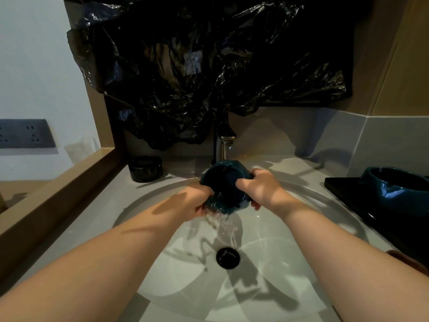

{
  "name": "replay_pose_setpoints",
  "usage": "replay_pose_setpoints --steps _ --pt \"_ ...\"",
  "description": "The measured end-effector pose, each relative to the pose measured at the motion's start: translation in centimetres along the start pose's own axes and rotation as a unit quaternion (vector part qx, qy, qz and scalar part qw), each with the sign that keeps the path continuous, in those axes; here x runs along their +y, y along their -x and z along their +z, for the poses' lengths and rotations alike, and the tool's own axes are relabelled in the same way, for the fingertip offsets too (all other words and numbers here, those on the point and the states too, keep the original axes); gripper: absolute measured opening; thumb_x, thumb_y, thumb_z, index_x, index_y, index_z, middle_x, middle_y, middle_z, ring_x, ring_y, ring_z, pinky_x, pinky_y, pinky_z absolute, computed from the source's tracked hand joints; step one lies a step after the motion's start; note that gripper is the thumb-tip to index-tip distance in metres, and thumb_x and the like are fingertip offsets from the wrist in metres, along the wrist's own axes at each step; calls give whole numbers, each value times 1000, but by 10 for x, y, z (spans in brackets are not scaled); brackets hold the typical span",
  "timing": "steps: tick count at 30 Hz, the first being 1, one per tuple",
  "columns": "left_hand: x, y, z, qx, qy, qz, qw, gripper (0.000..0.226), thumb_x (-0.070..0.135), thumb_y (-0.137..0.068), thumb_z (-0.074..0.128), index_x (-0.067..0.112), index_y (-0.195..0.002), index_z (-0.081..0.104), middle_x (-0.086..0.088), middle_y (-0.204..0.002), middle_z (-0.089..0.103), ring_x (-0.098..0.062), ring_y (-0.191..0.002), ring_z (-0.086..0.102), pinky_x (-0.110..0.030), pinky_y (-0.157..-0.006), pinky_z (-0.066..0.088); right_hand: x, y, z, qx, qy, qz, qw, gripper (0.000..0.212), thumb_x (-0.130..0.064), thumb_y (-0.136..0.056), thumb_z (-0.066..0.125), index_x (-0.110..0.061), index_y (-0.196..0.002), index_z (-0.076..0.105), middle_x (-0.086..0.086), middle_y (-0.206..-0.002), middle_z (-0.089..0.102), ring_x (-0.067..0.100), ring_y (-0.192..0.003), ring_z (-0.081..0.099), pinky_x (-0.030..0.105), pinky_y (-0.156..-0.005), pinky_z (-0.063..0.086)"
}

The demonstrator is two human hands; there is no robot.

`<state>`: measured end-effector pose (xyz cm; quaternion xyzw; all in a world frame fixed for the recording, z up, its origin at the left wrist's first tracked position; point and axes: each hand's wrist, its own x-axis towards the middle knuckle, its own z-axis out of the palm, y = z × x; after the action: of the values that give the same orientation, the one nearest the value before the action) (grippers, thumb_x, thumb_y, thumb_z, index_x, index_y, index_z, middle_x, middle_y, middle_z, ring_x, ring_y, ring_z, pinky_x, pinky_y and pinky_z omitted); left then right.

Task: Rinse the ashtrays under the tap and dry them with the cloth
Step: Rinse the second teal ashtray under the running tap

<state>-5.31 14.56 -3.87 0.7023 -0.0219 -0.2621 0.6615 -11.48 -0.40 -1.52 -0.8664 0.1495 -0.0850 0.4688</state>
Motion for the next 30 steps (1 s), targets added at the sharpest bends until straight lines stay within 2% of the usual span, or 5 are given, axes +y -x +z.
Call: replay_pose_setpoints --steps 6,10,19,23,30 --pt "7 -4 -3 138 -99 152 974 32 22 -93 56 19 -125 54 -8 -122 59 -27 -103 60 -44 -74 60 11 0 10 -88 -198 80 973 27 -7 -89 50 -4 -116 49 20 -99 62 28 -72 60 39 -71 57" --pt "11 4 -1 135 -80 163 974 37 40 -92 54 19 -122 56 -8 -115 62 -26 -93 63 -35 -61 58 9 2 9 -162 -353 180 904 21 -25 -90 49 -8 -100 54 13 -76 60 19 -49 48 26 -51 49" --pt "-2 21 4 -102 -144 -141 974 27 13 -101 39 -1 -122 48 -23 -109 68 -32 -85 71 -37 -77 60 -1 1 -9 -42 55 137 988 41 -53 -84 51 -13 -76 51 4 -58 46 17 -44 36 22 -42 27" --pt "2 4 -6 -2 -124 -13 992 33 0 -94 47 8 -126 49 -14 -99 64 -27 -89 67 -35 -76 58 -5 5 -5 -39 97 19 994 30 -40 -80 59 -11 -88 59 4 -66 57 17 -52 50 26 -44 36" --pt "0 -1 -7 77 -366 148 915 32 9 -89 48 26 -113 62 -3 -90 67 -18 -71 64 -26 -50 52 9 9 11 -38 164 -114 979 25 -40 -74 69 -27 -93 57 -8 -85 64 9 -77 62 28 -68 54"
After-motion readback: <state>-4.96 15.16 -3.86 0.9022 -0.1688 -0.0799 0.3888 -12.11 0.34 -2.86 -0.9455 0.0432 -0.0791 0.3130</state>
